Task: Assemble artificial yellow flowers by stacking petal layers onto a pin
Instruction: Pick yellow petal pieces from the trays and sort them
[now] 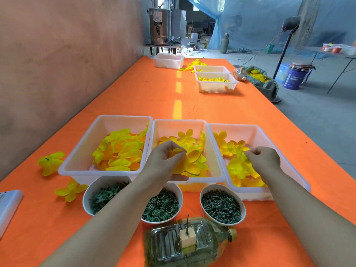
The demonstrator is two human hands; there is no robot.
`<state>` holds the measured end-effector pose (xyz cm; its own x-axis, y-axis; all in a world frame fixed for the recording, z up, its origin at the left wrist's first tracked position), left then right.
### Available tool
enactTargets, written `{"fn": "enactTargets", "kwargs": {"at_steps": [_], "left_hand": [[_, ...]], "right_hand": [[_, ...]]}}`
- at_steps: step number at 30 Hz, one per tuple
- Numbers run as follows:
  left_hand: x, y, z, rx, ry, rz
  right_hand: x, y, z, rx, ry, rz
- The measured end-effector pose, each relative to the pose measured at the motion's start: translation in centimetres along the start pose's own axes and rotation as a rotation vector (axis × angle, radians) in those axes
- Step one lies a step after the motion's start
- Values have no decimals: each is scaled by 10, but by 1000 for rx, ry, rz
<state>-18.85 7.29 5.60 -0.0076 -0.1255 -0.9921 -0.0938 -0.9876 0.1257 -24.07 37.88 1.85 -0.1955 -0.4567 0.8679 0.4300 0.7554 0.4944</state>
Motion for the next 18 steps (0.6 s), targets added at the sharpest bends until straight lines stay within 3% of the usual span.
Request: {"fn": "enactTargets", "kwargs": {"at_steps": [9,11,13,15,16,18], "left_hand": [[-1,0,-4,-50,-22,62],[-1,-1,-4,-54,-6,27],[-1,-3,-5,-44,9,-6],[-1,-5,-5,-8,30,-43],[0,-6,-5,16,45,-69],[2,-7,-5,47,75,-110]], "right_hand": [[-2,-5,0,-162,-62,235],[-2,-10,1,-124,-126,339],[4,-14,1,-22,-137,177],[21,-13,-5,-10,13,-127],[37,-12,-13,-33,145,-138],[77,-12,-42,5,423,67]]}}
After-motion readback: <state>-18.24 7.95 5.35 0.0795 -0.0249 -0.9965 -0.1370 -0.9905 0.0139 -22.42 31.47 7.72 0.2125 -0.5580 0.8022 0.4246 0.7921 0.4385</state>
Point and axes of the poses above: each hand's wrist, its own z-axis towards the middle knuckle, its own y-axis out of the back of the hand, x = y × z, the point moved 5 cm from there along z, towards the middle knuckle, and after that the axes turned 8 degrees about z, right-handed, at the moved point
